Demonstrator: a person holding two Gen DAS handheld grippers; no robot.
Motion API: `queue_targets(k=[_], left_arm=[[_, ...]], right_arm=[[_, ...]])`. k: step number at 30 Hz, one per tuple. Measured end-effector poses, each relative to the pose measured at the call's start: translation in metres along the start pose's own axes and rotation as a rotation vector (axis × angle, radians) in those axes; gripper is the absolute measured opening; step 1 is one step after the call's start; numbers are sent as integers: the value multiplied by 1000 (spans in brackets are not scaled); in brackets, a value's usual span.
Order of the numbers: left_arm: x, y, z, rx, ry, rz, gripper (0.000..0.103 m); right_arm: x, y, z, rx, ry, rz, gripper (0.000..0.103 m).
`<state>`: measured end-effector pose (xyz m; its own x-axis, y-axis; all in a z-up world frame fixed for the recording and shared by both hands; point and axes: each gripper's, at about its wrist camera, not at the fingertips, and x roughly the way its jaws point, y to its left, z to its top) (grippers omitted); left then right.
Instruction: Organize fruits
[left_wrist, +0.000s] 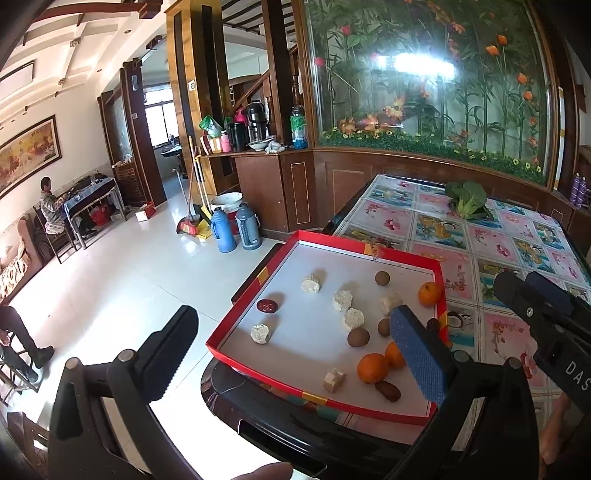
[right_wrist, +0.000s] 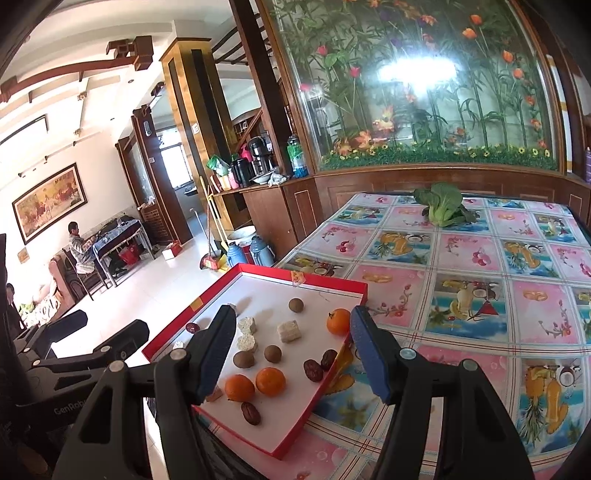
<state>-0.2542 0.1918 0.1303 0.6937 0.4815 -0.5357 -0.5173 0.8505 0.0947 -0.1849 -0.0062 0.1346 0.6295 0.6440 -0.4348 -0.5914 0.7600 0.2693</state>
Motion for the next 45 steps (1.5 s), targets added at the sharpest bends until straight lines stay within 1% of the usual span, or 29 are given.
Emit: queue_targets(k=[9,25,31,40,45], left_arm=[[7,2,-2,-5,13,19,103],[13,1,-4,-7,21,7,103],[17,4,-4,-8,19,-10,103],[21,10,-2,-9,11,-23,103],[23,11,4,-20,11,-43,103]], right_arm=[[5,7,-4,-32,13,-1,64],[11,8,-7,-39,33,3,64],[13,9,-8,-47,37,1,64],[23,22,0,-69,36,3,64],[26,16,1,-49,44,8,64]])
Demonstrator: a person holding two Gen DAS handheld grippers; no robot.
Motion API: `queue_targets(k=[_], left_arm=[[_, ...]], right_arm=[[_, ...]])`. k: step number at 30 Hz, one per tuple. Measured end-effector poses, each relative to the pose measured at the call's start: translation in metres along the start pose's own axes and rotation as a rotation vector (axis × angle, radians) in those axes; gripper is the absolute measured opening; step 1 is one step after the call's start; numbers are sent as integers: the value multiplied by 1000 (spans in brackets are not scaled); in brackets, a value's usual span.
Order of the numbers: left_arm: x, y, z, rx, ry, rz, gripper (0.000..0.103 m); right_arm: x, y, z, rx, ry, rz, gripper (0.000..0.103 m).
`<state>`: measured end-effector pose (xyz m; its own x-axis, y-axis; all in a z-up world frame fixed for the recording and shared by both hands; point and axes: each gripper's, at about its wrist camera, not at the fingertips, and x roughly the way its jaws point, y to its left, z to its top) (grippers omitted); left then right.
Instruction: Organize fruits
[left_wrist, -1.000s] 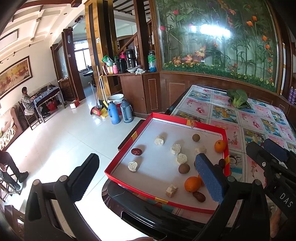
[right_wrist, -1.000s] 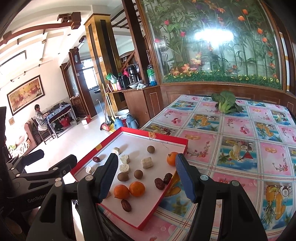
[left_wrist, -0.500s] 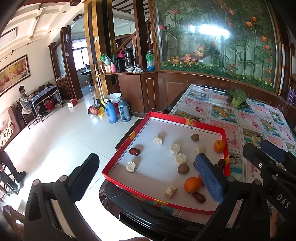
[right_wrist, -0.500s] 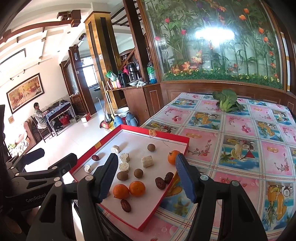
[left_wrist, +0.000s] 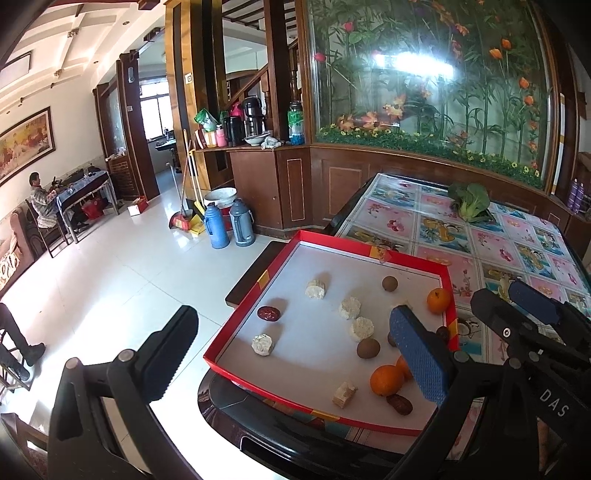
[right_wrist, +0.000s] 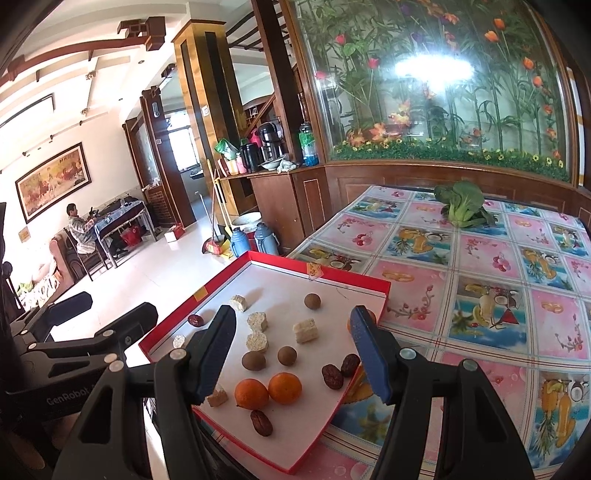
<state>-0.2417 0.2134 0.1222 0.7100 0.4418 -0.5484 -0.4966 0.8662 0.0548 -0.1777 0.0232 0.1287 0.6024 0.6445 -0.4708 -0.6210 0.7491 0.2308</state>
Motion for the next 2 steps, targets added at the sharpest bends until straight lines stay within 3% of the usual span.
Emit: queue_targets(k=[2], left_arm=[[0,-7,4,-6,2,-26,103]], right_arm=[[-3,-11,3,23,-10,-15,64]])
